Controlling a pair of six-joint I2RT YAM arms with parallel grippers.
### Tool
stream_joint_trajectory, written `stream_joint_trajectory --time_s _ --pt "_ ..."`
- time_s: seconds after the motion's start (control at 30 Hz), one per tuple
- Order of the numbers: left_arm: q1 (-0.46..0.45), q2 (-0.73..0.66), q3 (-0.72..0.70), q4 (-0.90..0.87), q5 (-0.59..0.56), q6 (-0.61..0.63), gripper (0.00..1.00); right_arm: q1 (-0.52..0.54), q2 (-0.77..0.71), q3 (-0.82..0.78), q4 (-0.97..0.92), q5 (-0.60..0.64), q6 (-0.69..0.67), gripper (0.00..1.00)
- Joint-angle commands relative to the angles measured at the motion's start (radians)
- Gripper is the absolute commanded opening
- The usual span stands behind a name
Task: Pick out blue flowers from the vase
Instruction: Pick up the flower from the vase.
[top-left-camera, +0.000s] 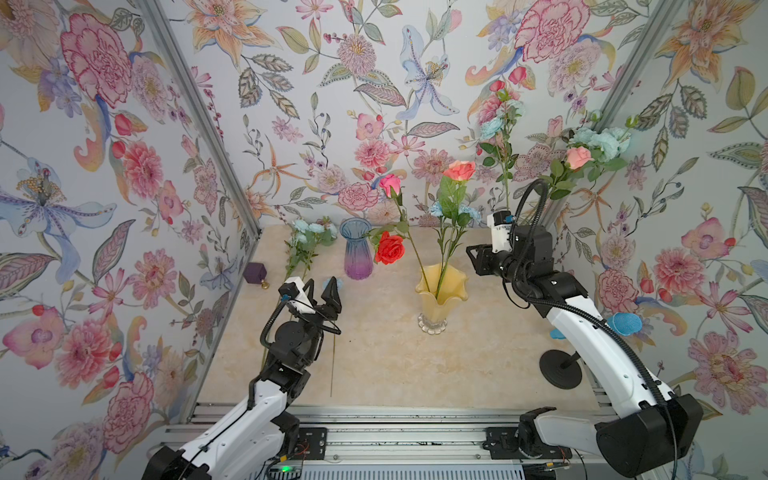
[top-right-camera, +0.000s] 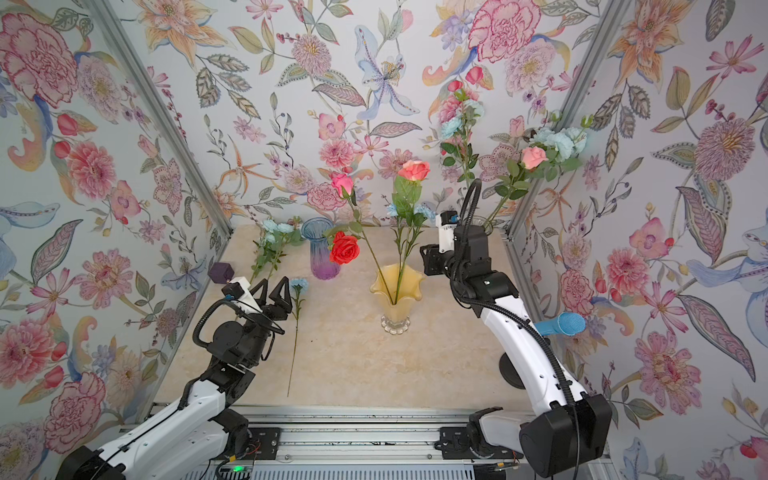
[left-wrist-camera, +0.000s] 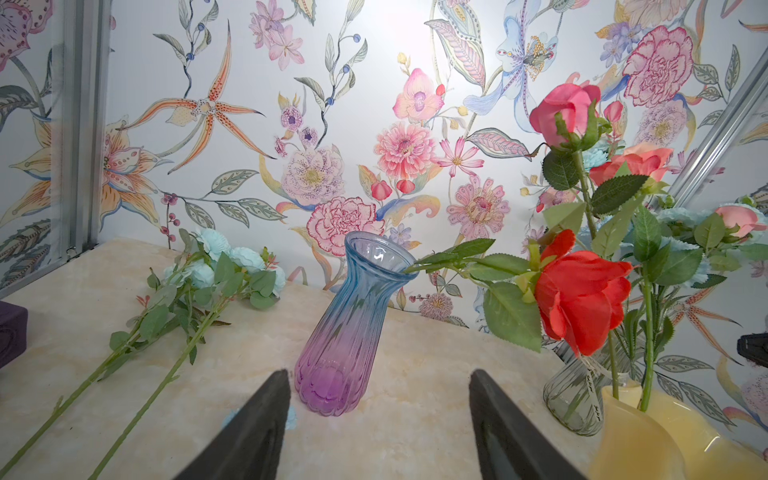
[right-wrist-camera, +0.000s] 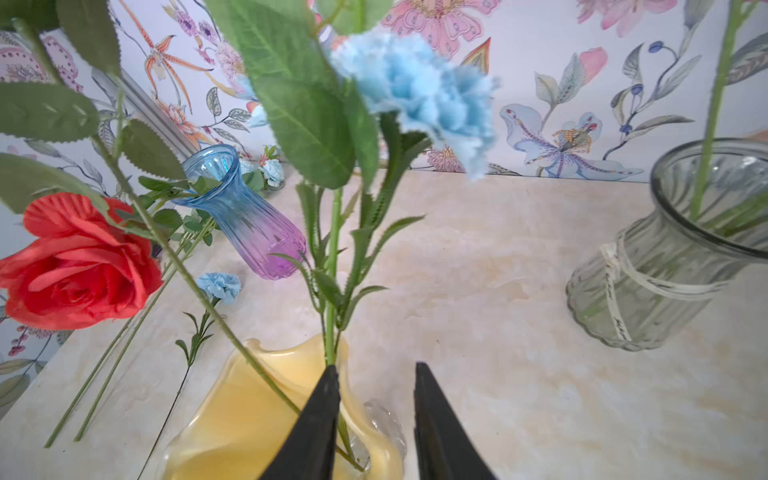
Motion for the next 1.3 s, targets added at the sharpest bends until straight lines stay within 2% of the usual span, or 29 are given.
stream_joint_trajectory --time_s 0.0,0.3,0.9,1.27 --pt "-0.008 -0.008 -0.015 0.022 -0.017 -0.003 0.70 -0.023 0.029 -0.052 0.064 -0.101 -0.014 0.36" --pt "-0.011 0.010 -0.011 0.029 -0.014 -0.007 0.70 -0.022 0.102 -0.070 0.127 -0.217 -0.069 0.40" --pt "-0.016 0.009 -0.011 0.030 -0.019 -0.004 0.70 0.052 0.203 -0.031 0.152 -0.150 -0.091 0.42" --pt "-0.019 0.011 -0.011 0.035 -0.015 -0.007 0.70 0.065 0.217 -0.049 0.239 -0.173 -0.055 0.40"
